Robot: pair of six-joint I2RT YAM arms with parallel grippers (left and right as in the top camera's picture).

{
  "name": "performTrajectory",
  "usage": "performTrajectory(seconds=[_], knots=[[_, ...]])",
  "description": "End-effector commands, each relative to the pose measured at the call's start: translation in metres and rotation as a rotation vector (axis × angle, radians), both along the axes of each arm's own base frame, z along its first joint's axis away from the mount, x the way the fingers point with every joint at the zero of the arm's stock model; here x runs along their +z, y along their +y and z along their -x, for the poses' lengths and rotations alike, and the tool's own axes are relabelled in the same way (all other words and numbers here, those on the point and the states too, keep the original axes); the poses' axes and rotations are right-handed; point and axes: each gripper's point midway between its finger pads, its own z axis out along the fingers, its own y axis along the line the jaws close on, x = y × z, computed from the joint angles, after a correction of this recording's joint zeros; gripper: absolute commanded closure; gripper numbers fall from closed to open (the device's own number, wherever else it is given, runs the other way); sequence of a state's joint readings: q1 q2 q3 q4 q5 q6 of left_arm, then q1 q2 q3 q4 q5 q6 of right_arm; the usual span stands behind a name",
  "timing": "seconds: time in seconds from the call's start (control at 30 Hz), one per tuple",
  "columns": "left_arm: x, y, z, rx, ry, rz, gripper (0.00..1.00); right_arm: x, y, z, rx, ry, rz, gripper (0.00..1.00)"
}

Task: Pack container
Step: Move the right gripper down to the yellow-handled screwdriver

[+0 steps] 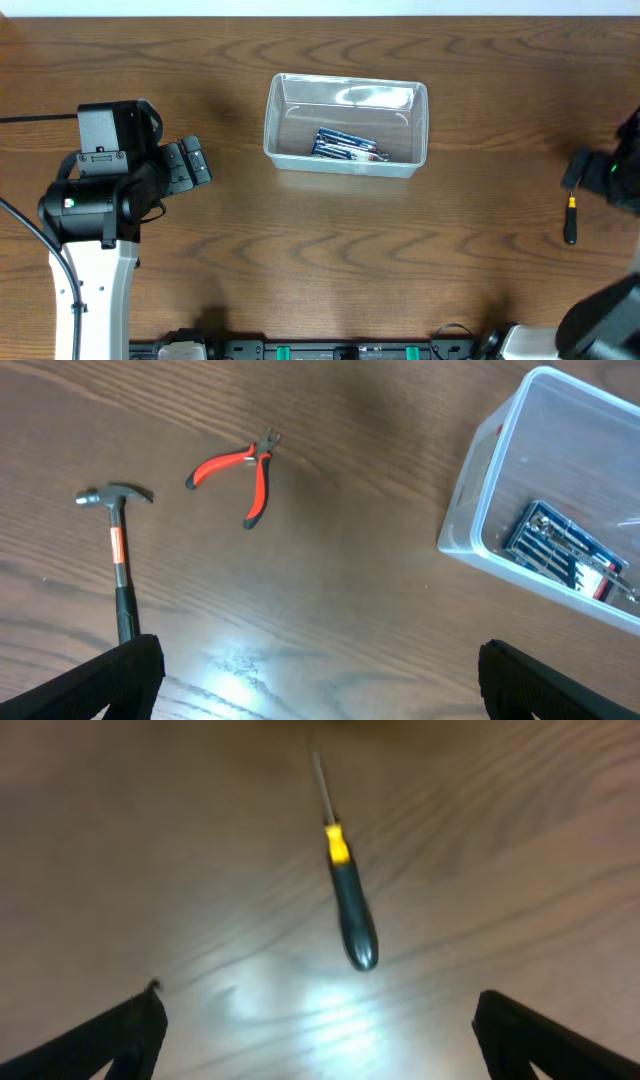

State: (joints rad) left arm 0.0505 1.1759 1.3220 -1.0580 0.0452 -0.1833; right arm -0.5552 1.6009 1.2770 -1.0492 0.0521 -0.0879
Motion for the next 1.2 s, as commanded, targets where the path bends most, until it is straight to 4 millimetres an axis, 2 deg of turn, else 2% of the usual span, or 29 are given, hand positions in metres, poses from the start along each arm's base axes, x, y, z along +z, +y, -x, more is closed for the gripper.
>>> performTrajectory(seconds=[0.0, 0.23, 0.47, 0.57, 0.73, 0.83, 0.97, 1.17], knots=[[0.008, 0.003, 0.0, 0.005, -0.021, -0.014, 0.02, -0.022, -0.005, 0.005, 0.097, 0.028, -0.023, 0.01], [0.008, 0.003, 0.0, 0.005, -0.021, -0.014, 0.02, -0.053, -0.009, 0.0, 0.276, 0.084, -0.061, 0.01], [0.008, 0.003, 0.0, 0.005, -0.021, -0.014, 0.02, -0.097, -0.006, 0.005, 0.273, 0.174, -0.147, 0.01], [0.008, 0.003, 0.0, 0.006, -0.021, -0.014, 0.01, -0.108, -0.007, 0.003, 0.272, 0.183, -0.156, 0.01], [0.008, 0.003, 0.0, 0.006, -0.021, -0.014, 0.02, -0.115, -0.008, 0.003, 0.269, 0.188, -0.16, 0.02], [0.008, 0.003, 0.0, 0.006, -0.021, -0.014, 0.02, -0.115, -0.009, 0.003, 0.268, 0.191, -0.152, 0.11], [0.008, 0.003, 0.0, 0.006, -0.021, -0.014, 0.02, -0.115, -0.014, 0.005, 0.265, 0.213, -0.126, 0.17], [0.008, 0.003, 0.0, 0.006, -0.021, -0.014, 0.02, -0.119, -0.013, 0.008, 0.265, 0.225, -0.132, 0.11]])
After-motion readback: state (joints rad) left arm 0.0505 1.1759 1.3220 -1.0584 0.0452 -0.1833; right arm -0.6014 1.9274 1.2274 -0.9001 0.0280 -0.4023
